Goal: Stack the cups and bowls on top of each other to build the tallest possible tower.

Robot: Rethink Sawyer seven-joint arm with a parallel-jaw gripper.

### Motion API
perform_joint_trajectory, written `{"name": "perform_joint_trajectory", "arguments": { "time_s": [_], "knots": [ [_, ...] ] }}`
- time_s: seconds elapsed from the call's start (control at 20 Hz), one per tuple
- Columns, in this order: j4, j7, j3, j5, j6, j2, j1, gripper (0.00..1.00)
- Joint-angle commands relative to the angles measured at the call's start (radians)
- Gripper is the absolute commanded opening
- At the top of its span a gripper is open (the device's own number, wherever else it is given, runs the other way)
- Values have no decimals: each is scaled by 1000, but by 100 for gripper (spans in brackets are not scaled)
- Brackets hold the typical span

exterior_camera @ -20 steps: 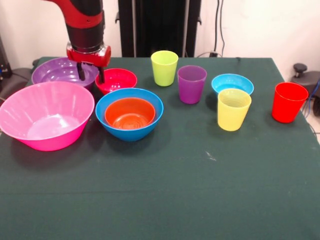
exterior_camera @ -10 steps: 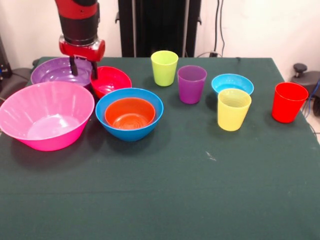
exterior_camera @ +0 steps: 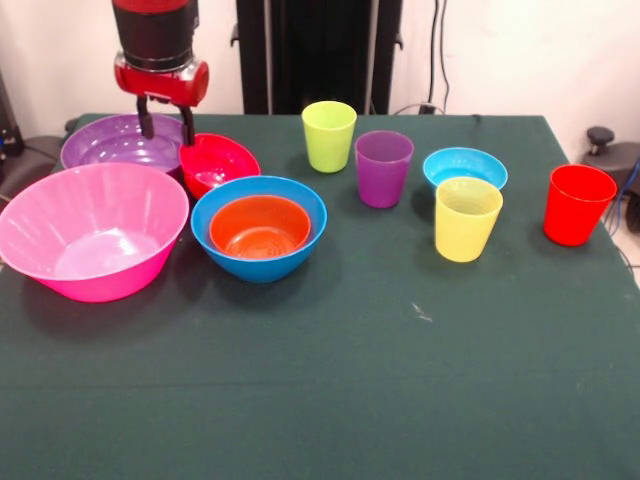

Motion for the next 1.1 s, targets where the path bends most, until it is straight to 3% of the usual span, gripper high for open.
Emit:
{"name": "perform_joint_trajectory", "arguments": {
  "time_s": [0.05, 1.1],
  "knots": [
    [72, 34, 143, 47, 21, 20, -13, 100],
    [-21, 40, 122, 48, 79, 18, 20, 100]
  ]
}}
